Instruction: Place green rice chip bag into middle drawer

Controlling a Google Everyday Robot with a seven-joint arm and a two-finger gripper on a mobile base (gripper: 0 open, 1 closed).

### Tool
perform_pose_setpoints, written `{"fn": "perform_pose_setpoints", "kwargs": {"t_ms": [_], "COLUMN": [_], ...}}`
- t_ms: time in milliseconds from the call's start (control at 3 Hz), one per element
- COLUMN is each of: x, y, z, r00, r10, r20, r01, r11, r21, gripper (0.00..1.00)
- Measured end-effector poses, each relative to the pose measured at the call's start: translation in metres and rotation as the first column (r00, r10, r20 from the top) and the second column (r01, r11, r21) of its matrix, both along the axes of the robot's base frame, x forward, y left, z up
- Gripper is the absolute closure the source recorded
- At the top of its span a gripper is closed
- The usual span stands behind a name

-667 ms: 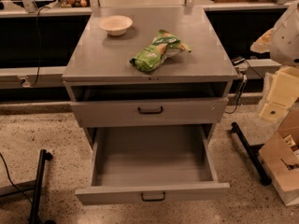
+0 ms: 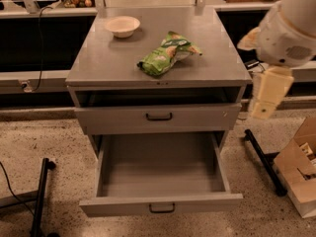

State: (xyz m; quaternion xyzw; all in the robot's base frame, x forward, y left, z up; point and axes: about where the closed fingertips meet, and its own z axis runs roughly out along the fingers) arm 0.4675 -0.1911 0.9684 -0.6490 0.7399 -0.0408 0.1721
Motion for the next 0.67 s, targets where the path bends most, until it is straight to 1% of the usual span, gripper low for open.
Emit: {"fn": "perform_pose_setpoints", "kwargs": {"t_ms": [333,667], "x": [0.057,0.116], "y": [0.046,0.098], "z": [-0.015,-0.025], "r00": [0.9701,0.8728], "r10": [0.236,0.474], "r20": [0.057,0.118], "r01": [-0.233,-0.466], "r11": [0.971,0.880], "r21": [-0.059,-0.089], "gripper": [0.00,0.00]}}
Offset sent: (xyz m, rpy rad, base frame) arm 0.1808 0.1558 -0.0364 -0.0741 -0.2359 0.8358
